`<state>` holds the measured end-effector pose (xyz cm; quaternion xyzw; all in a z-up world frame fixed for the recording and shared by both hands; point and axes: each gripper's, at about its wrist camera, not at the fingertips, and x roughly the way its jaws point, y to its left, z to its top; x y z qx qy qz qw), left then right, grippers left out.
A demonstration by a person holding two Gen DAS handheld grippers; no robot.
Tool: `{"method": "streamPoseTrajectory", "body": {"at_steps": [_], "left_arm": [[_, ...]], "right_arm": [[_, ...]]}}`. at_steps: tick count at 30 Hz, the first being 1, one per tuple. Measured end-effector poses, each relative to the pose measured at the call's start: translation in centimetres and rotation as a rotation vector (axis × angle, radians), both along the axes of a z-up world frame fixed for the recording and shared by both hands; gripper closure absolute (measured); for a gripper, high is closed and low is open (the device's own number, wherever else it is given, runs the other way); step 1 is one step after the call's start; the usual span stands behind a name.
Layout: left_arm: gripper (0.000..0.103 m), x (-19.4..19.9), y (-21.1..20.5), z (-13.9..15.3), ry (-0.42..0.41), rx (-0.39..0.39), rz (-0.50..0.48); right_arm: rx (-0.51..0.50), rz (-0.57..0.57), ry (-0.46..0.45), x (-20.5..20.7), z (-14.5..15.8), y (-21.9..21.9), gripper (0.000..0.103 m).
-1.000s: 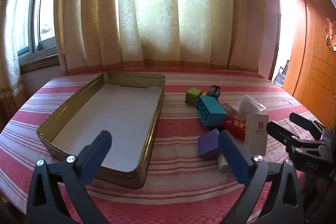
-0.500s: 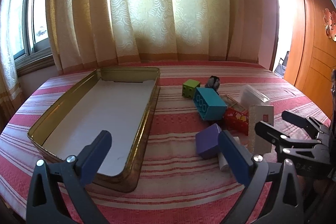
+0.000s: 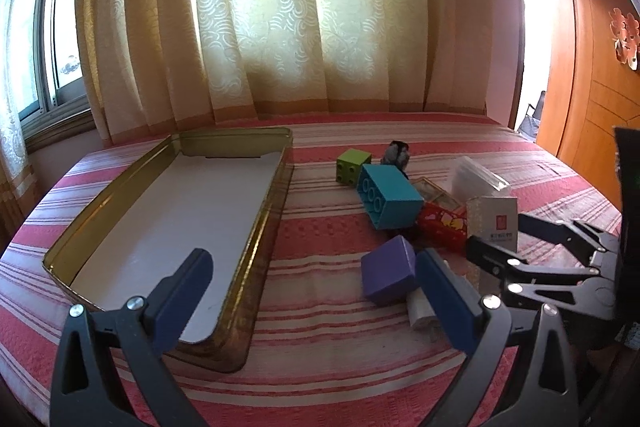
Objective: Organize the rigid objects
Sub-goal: 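Grasp the cream 'Oriental Club' box with the right gripper and lift it, then grasp the purple cube with the left gripper while the right gripper holds the cream box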
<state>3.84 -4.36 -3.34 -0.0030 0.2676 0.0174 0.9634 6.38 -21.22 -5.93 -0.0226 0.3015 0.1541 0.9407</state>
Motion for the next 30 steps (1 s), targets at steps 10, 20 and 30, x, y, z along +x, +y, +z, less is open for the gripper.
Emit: {"method": "streamPoseTrajectory", "body": {"at_steps": [10, 20, 30], "left_arm": [[0.000, 0.6, -0.7, -0.2, 0.014, 0.007, -0.037], [0.003, 2.7, -3.0, -0.7, 0.082, 0.026, -0.120], [0.025, 5.5, -3.6, -2.4, 0.218, -0.015, -0.161]], "right_arm": [[0.019, 0.034, -0.006, -0.3, -0.3, 0.0, 0.051], [0.099, -0.046, -0.098, -1.0, 0.7, -3.1, 0.051], [0.123, -0.014, -0.092, -0.9, 0.6, -3.4, 0.051]]}}
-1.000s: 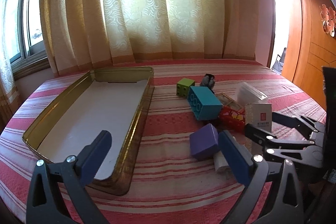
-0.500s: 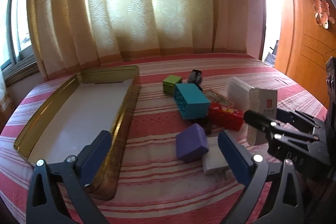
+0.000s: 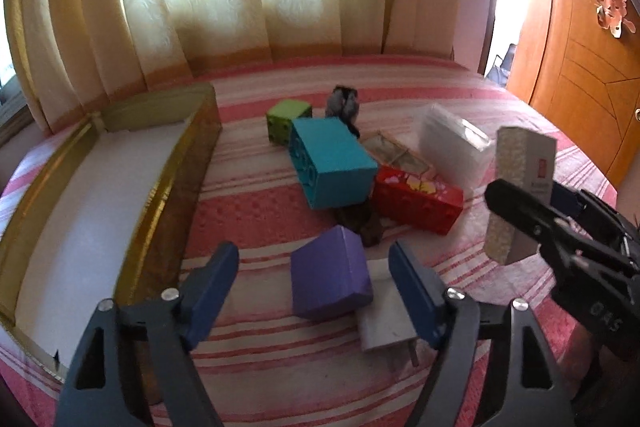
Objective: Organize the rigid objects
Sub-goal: 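Grasp the purple cube with the left gripper while the right gripper holds the cream box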
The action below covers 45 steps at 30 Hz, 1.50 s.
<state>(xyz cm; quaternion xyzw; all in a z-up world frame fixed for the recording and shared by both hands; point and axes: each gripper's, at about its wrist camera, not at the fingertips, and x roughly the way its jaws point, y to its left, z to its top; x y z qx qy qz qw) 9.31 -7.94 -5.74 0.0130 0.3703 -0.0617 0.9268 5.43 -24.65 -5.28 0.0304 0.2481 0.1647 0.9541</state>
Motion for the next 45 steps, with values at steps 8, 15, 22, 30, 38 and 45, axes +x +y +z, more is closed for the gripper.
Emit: {"method": "streamPoseTrajectory", "body": {"at_steps": [8, 15, 22, 30, 38, 45], "left_arm": [[0.038, 0.3, 0.9, -0.4, 0.013, -0.063, -0.003], [0.067, -0.2, 0.9, -0.1, -0.002, -0.086, -0.033], [0.047, 0.1, 1.6, -0.3, 0.031, -0.120, -0.014], [0.033, 0.3, 1.8, -0.4, 0.058, -0.125, -0.024], [0.048, 0.3, 2.2, -0.6, 0.069, -0.094, -0.009], [0.048, 0.6, 0.5, -1.4, 0.113, 0.012, -0.058]], "right_arm": [[-0.010, 0.017, -0.005, -0.1, -0.1, 0.4, 0.051], [-0.004, 0.020, -0.006, 0.0, -0.1, 0.4, 0.051], [0.002, 0.024, -0.002, 0.0, -0.1, 0.3, 0.051], [0.019, 0.038, 0.005, 0.1, -0.1, 0.0, 0.051], [0.045, 0.052, 0.021, 0.3, -0.2, -0.3, 0.051], [0.062, 0.054, 0.029, 0.4, -0.2, -0.4, 0.051]]}}
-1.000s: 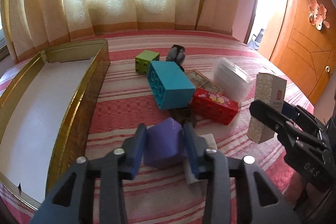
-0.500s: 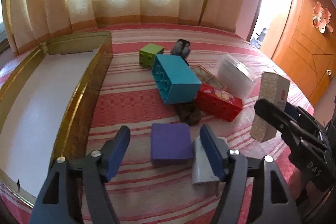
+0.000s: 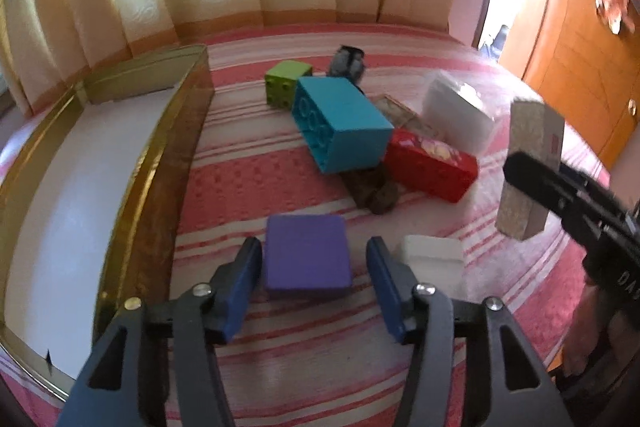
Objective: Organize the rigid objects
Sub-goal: 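Grasp the purple cube with the left gripper while the right gripper holds the cream box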
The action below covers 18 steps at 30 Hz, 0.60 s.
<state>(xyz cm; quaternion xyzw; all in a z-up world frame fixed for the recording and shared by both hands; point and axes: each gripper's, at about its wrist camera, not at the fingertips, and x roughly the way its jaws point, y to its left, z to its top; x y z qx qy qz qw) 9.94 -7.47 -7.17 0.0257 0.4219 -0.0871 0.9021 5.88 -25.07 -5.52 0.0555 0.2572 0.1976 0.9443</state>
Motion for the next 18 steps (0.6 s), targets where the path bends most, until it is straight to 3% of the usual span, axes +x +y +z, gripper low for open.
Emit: {"method": "streamPoseTrajectory", "body": {"at_steps": [2, 4, 6, 18], "left_arm": [[0.047, 0.1, -0.7, -0.1, -0.003, 0.036, -0.004], [0.048, 0.2, -0.5, -0.1, 0.000, 0.024, 0.000], [0.064, 0.1, -0.1, 0.0, -0.008, 0.016, 0.016], [0.064, -2.2, 1.5, 1.8, -0.173, -0.029, 0.066]], "right_arm": [[-0.001, -0.001, 0.001, 0.0, 0.0, 0.0, 0.051], [-0.004, -0.001, 0.003, 0.0, 0.0, 0.0, 0.051], [-0.006, 0.000, 0.002, 0.0, 0.0, 0.0, 0.051], [-0.066, -0.018, -0.093, -1.4, 0.4, 0.8, 0.051]]}}
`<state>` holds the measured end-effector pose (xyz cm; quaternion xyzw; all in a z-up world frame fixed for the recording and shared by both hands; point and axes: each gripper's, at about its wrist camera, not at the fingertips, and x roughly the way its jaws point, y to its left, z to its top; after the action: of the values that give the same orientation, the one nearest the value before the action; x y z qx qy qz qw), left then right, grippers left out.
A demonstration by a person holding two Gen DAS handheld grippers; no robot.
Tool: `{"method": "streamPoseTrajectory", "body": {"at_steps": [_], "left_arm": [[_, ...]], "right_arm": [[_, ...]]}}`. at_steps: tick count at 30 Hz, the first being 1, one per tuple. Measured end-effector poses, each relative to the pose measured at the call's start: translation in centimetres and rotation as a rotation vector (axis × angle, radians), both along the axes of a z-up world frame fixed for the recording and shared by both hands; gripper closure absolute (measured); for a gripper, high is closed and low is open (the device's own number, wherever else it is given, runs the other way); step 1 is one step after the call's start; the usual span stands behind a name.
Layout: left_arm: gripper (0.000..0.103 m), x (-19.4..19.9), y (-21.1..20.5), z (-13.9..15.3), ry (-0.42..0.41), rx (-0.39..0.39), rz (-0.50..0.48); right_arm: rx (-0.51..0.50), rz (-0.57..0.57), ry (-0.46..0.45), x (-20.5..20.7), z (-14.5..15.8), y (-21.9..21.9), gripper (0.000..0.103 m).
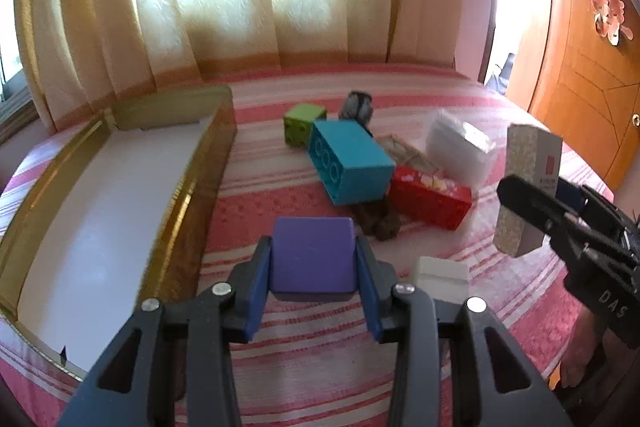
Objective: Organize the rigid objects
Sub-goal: 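Grasp the purple cube with the left gripper while the right gripper holds the cream box, then carry the purple cube and cream box over the tin tray with both grippers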
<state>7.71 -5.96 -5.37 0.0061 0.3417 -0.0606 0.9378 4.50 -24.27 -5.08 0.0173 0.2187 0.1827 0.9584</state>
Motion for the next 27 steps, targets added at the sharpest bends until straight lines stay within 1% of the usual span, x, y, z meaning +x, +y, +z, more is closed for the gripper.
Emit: {"method": "streamPoseTrajectory", "body": {"at_steps": [7, 11, 17, 22, 27], "left_arm": [[0.064, -0.8, 0.2, 0.8, -0.084, 0.006, 0.033], [0.064, -1.3, 0.4, 1.0, -0.117, 0.006, 0.044], [0.064, -2.4, 0.5, 1.5, -0.186, 0.017, 0.076], [0.064, -2.9, 0.4, 1.7, -0.227, 0.027, 0.093], [0.064, -3.3, 0.3, 1.9, -0.257, 0.035, 0.102]], "right_arm": [[0.005, 0.011, -0.024, -0.3, 0.0, 0.0, 0.051], [0.000, 0.012, -0.043, -0.7, 0.0, 0.0, 0.051], [-0.028, 0.008, -0.094, -1.5, 0.1, 0.5, 0.051], [-0.058, 0.007, -0.138, -2.0, 0.3, 1.0, 0.051], [-0.056, 0.008, -0.148, -2.1, 0.4, 1.0, 0.051]]}}
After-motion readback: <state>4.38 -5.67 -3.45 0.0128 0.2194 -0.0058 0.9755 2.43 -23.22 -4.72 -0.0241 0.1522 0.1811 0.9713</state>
